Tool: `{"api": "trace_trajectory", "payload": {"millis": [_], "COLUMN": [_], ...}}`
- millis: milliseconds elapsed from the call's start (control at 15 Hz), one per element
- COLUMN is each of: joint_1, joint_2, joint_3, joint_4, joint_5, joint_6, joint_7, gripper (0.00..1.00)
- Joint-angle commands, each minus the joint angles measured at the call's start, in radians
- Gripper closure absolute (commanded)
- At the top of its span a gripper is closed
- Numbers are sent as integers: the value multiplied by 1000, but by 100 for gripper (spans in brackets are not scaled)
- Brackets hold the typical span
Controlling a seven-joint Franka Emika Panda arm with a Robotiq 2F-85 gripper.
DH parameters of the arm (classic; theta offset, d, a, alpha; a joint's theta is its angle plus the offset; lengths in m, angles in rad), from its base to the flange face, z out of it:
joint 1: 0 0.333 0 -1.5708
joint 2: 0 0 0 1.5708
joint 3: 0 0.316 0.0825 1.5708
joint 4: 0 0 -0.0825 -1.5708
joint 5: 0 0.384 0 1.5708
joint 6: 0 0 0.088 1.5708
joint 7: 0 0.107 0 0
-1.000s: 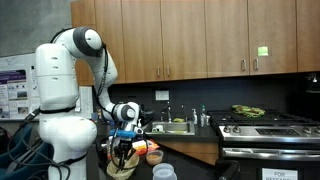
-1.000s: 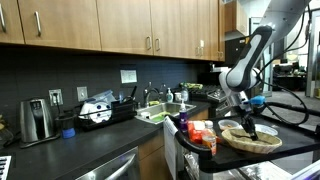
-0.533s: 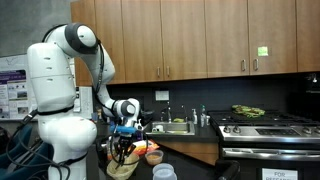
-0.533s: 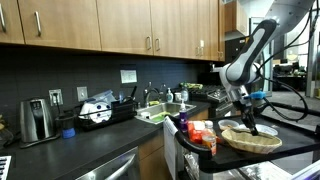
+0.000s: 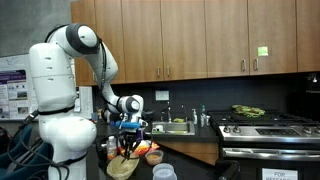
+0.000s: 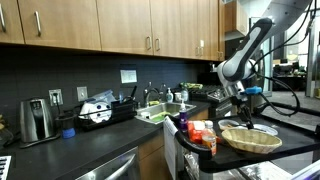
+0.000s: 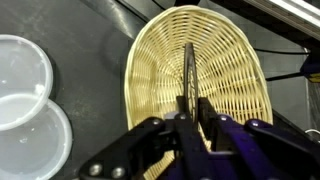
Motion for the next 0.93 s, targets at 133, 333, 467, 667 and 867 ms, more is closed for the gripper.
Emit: {"api": "trace_trajectory", "payload": {"millis": [133,333,467,667,867], "joint_1": [-29,-41,-45,-48,-53], "joint_2": [82,130,161,191,207], "joint_3": [-14,-17,-19,-24,-31], "joint_4": [101,160,205,260,292], "joint_5": [-29,-47,-58,-79,-82], "joint_6": [-78,-129,-165,-216,-259], "joint_7": [76,114,144,176,183], "gripper": [96,96,96,96,96]}}
